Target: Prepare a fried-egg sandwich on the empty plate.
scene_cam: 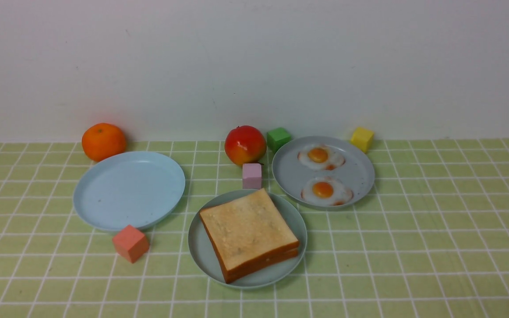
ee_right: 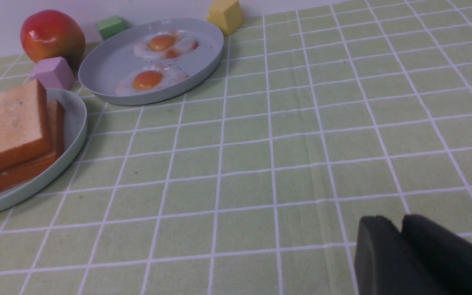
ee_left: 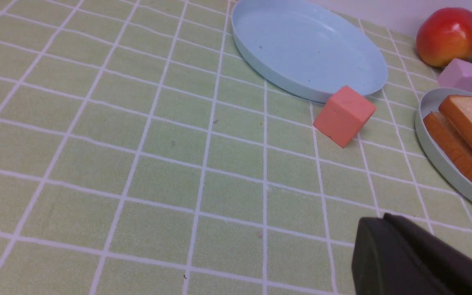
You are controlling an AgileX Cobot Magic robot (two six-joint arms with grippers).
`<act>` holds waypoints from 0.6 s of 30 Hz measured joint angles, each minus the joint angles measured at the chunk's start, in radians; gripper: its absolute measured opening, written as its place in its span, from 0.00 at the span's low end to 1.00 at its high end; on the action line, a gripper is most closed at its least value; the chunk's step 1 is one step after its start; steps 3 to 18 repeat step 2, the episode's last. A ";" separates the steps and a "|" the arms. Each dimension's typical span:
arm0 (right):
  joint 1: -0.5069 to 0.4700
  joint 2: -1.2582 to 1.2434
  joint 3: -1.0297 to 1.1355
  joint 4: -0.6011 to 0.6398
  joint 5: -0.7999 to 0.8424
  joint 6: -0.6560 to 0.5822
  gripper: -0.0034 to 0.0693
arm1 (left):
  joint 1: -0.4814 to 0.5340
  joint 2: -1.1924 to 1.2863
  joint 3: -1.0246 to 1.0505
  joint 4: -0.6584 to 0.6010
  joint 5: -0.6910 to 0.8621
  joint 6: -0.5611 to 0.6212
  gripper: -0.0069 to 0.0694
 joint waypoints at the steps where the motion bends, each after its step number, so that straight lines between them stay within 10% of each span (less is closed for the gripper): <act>1: 0.000 0.000 0.000 0.000 0.000 0.000 0.19 | 0.000 0.000 0.000 0.000 0.000 0.000 0.07; 18: 0.000 0.000 0.000 0.000 0.000 0.000 0.19 | 0.000 0.000 0.000 0.000 0.000 0.000 0.07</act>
